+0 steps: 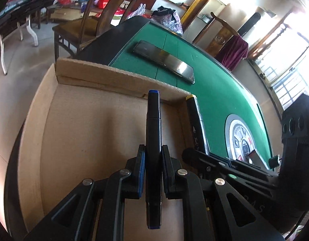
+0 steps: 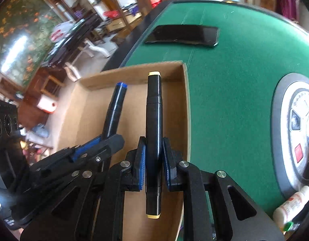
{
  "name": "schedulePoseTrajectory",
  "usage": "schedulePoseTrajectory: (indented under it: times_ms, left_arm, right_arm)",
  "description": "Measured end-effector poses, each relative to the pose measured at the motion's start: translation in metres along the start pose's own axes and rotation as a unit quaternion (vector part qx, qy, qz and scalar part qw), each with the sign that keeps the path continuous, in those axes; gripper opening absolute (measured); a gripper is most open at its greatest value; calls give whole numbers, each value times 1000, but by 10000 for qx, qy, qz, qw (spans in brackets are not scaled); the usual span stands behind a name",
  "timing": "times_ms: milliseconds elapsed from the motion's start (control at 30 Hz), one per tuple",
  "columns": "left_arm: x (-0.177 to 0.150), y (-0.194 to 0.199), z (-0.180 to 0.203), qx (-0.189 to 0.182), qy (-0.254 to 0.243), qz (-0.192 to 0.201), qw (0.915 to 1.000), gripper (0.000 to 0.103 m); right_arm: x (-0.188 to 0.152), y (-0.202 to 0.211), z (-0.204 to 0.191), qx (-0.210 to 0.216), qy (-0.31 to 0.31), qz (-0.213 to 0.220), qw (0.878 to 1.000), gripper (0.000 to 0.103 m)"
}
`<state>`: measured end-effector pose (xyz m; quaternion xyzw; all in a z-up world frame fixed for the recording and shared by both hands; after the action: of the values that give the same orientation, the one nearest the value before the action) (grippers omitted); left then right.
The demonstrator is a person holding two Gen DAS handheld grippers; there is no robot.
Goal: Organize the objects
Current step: 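Carry both markers to the cardboard tray and release them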
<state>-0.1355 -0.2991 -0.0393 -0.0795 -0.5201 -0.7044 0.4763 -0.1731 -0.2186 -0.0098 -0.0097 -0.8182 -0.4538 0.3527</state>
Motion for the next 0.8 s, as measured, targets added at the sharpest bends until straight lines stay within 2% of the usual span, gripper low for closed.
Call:
schedulePoseTrajectory:
  times_ms: [300, 800]
  left_arm:
    - [-5, -4, -2, 64, -74, 145, 9998, 14]
    - [-2, 2, -6, 22, 94, 13, 10000, 16]
  right_arm:
    - [8, -18, 7, -80, -287, 78, 9995, 15]
    - [7, -16, 6, -154, -368, -29, 9992, 16]
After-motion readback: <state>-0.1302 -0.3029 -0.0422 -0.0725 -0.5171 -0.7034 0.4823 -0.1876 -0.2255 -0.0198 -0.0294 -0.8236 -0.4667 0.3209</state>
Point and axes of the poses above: each gripper's, at about its wrist camera, not at the fingertips, and y roughly against the way its jaws point, z to its right, x to its top, the point moved 7 cm from there along -y, roughly the way its jaws point, and after that the axes turned 13 degrees about z, right-handed, at the moved point
